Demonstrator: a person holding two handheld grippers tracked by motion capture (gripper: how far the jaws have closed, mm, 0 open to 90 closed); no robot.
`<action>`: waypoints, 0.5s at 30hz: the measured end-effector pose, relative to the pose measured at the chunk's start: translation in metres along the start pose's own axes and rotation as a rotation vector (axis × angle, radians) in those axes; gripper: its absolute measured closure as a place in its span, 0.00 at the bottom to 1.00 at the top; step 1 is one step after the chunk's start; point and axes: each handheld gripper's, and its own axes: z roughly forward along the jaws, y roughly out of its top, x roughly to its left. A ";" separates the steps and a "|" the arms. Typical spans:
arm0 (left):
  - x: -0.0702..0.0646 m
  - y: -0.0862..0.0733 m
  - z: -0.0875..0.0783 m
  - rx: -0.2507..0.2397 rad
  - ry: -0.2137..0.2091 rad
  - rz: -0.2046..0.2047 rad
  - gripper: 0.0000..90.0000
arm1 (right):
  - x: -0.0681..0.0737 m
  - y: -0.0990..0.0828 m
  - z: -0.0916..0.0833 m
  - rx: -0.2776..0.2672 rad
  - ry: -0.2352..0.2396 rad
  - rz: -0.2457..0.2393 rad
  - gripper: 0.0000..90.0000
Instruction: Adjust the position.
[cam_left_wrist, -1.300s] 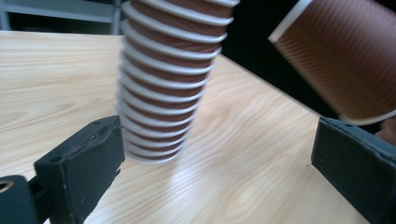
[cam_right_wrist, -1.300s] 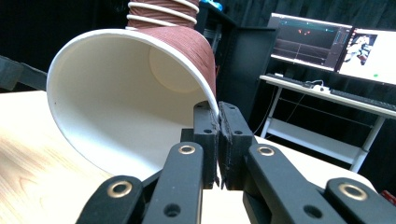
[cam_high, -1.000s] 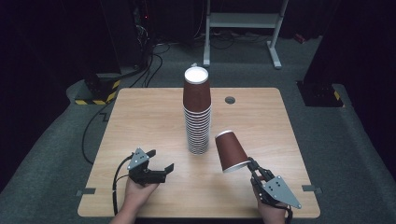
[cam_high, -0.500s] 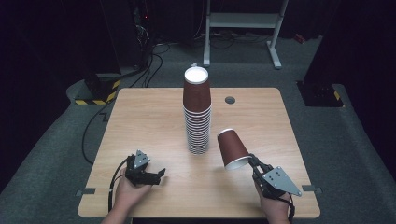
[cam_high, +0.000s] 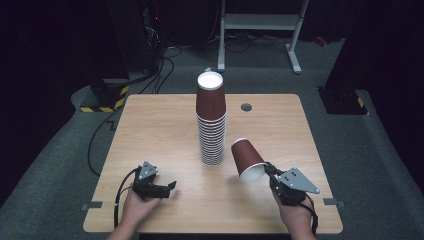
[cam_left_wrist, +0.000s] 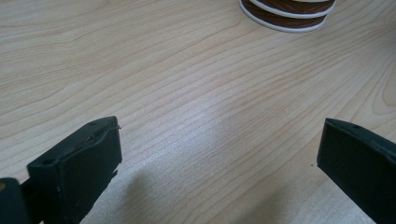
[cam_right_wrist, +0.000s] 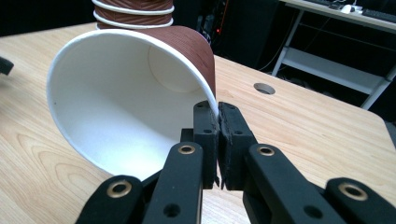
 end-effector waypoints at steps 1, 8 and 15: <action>0.000 0.000 0.000 -0.001 -0.005 -0.005 0.01 | 0.000 0.001 0.000 0.010 -0.001 -0.001 0.96; 0.000 0.000 0.000 -0.003 -0.010 -0.003 0.02 | 0.000 0.004 0.004 0.076 0.019 0.000 0.96; 0.000 -0.001 -0.001 0.000 -0.018 0.001 0.02 | -0.005 0.010 0.005 0.123 0.055 0.012 0.96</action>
